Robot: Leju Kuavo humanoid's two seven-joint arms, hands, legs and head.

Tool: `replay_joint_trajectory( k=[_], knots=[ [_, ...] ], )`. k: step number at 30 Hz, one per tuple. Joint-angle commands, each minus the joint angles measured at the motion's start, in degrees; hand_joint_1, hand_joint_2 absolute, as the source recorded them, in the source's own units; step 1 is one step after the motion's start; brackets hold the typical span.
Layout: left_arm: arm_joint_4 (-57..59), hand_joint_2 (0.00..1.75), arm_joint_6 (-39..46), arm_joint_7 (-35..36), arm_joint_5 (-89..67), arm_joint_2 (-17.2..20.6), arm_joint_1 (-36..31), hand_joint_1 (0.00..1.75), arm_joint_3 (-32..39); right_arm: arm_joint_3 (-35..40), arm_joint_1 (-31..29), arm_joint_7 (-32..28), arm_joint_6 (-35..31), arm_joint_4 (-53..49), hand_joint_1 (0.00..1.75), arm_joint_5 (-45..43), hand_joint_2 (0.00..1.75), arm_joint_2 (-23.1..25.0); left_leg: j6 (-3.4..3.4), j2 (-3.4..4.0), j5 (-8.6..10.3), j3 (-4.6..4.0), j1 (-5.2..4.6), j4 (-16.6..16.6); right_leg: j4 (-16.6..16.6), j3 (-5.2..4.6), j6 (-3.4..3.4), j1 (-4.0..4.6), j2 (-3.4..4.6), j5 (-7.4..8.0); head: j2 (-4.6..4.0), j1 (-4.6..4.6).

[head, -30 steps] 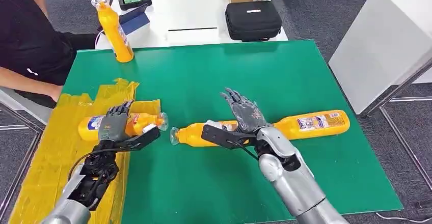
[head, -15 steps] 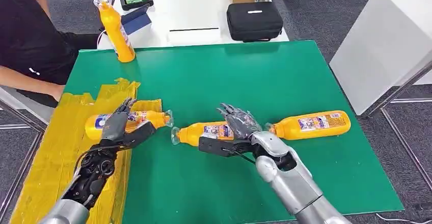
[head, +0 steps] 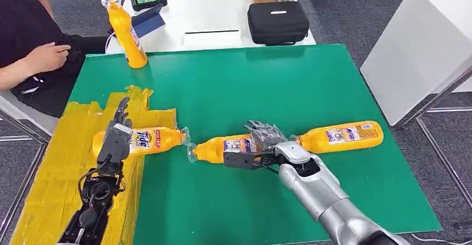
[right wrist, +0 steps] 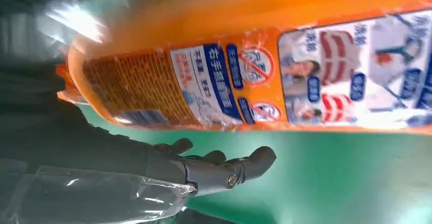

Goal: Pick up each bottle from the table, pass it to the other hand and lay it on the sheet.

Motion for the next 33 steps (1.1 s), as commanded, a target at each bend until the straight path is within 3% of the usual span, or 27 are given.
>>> replay_joint_trajectory(
  k=[1, 8, 9, 10, 16, 27, 31, 33],
  knots=[
    [-4.7, 0.0, 0.1, -3.1, 9.5, -0.5, 0.4, 0.0, -1.6, 4.7, -6.0, 0.9, -2.4, 12.6, 0.0, 3.6, 1.75, 1.7, -0.01, 0.09, -0.07, 0.16, -0.02, 0.0, 0.0, 0.14, -0.01, -0.01, 0.04, -0.05, 0.0, 0.0],
    [-4.5, 0.0, 3.3, -4.4, 13.7, 0.2, -1.6, 0.0, -5.4, 8.3, -8.6, -4.0, 1.8, 22.8, 0.0, 3.0, 1.75, 4.8, -0.03, 0.06, -0.08, 0.23, 0.0, 0.0, 0.0, 0.22, -0.03, 0.01, 0.01, -0.08, 0.0, -0.02],
    [-4.4, 0.0, 3.7, -4.6, 14.5, 0.1, -1.9, 0.0, -5.4, 9.1, -8.2, -4.5, 2.0, 23.4, 1.52, 3.2, 1.75, 5.0, -0.03, 0.0, -0.04, 0.19, 0.0, 0.0, 0.0, 0.19, -0.02, 0.01, -0.04, -0.06, 0.0, 0.0],
    [-3.8, 0.0, 4.2, -4.7, 15.2, 0.1, -2.6, 0.0, -5.6, 10.8, -7.4, -5.8, 3.5, 24.3, 1.73, 3.6, 1.75, 5.5, -0.02, -0.03, -0.02, 0.16, 0.02, 0.0, -0.1, 0.17, -0.02, 0.03, -0.07, -0.03, 0.0, 0.02],
    [-2.4, 0.0, 4.7, -5.2, 17.3, -0.2, -4.7, 0.0, -6.6, 14.4, -3.2, -6.2, 4.6, 26.0, 1.75, 4.7, 1.75, 6.3, -0.07, -0.11, -0.07, 0.6, 0.06, -0.1, -0.2, 0.58, -0.05, 0.08, -0.14, -0.1, 0.0, 0.0],
    [-0.4, 0.0, 5.6, -5.2, 19.5, 0.0, -6.3, 0.0, -7.6, 16.2, -2.5, -4.8, 3.8, 26.1, 1.75, 5.8, 1.75, 6.0, -0.32, 0.18, -0.35, 1.53, 0.07, -0.1, -0.2, 1.24, -0.13, 0.08, 0.33, -0.16, 0.0, 0.02],
    [0.0, 0.0, -2.1, 1.0, 30.4, 0.3, -5.2, 0.0, -6.5, 10.2, -2.8, -1.4, -3.4, 21.1, 1.75, 1.7, 1.75, 3.9, -0.31, 0.14, -0.33, 1.61, 0.08, -0.2, -0.3, 1.38, -0.12, 0.09, 0.26, -0.15, 0.0, 0.0],
    [0.2, 0.0, -2.2, 0.8, 30.8, 0.6, -4.9, 0.0, -6.6, 9.8, -3.0, -1.3, -2.1, 19.1, 1.75, 1.3, 1.75, 3.2, -0.3, 0.26, -0.36, 1.61, 0.05, -0.1, -0.2, 1.34, -0.11, 0.06, 0.39, -0.15, 0.0, 0.02]
  ],
)
